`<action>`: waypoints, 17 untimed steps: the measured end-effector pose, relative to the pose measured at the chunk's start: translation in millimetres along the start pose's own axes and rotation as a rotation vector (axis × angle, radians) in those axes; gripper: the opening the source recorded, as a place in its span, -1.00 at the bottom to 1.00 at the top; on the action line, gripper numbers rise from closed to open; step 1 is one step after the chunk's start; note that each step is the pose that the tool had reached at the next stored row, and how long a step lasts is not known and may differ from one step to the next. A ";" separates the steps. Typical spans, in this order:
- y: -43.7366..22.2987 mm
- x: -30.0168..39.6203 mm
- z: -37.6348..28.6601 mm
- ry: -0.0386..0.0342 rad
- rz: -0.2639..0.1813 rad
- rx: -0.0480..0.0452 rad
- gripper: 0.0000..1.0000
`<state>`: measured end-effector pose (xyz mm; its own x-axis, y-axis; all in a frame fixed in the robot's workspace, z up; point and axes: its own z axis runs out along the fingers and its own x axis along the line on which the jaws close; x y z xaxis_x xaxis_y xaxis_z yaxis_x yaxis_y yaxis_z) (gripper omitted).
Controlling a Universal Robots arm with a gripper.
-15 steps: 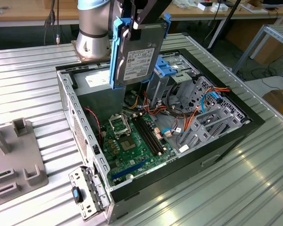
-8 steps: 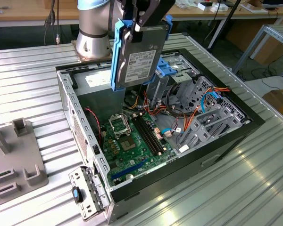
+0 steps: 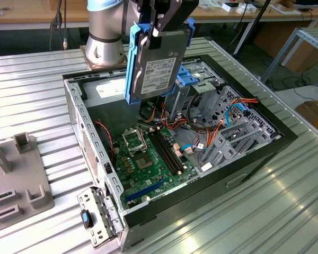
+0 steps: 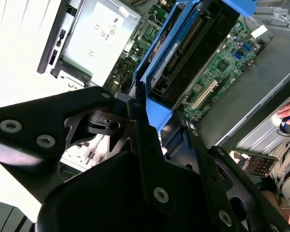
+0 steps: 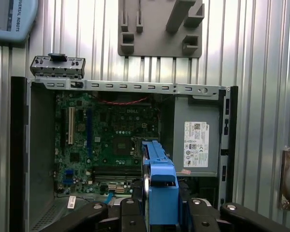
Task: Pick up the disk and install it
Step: 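Pick up the disk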
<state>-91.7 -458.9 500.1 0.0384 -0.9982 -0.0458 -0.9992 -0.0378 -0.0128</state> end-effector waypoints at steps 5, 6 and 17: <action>0.2 4.9 -0.2 0.0001 0.000 -0.0001 -0.27; 0.2 5.0 -0.1 0.0000 0.000 0.0000 -0.27; 0.2 6.1 -0.2 0.0001 0.000 -0.0001 -0.27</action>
<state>-91.7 -464.9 500.0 0.0385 -0.9982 -0.0457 -0.9992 -0.0379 -0.0127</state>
